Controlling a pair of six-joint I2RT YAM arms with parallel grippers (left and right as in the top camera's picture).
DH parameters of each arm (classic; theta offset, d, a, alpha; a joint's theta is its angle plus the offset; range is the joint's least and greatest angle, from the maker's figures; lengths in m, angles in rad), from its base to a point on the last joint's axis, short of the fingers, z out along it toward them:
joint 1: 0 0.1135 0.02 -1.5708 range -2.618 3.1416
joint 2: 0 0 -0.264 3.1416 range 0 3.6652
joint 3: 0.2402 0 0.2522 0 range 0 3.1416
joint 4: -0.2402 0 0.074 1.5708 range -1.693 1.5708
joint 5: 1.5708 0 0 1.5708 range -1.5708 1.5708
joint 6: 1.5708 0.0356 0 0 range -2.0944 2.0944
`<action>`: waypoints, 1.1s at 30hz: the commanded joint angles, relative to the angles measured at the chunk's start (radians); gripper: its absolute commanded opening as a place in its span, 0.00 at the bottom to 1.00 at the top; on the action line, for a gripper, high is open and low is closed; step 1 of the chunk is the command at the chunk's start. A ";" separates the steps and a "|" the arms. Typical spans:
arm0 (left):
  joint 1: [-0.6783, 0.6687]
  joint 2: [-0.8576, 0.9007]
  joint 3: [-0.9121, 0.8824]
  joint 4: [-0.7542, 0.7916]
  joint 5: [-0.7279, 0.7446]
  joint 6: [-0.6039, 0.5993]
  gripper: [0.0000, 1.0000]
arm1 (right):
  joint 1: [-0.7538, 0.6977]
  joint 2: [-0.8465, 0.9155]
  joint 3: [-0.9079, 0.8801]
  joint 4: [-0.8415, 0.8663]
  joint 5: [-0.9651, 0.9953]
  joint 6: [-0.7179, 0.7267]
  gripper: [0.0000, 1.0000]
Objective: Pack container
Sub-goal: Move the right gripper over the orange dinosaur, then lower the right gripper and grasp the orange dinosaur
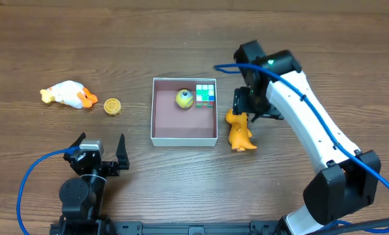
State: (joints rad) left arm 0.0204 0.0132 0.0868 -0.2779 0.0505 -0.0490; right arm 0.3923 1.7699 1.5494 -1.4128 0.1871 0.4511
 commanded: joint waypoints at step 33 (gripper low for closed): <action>0.005 -0.007 -0.003 0.001 0.014 0.009 1.00 | 0.035 -0.032 -0.260 0.290 -0.138 -0.013 0.52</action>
State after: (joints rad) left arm 0.0204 0.0132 0.0868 -0.2779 0.0505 -0.0490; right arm 0.4271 1.7664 1.3121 -1.1332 0.0547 0.4389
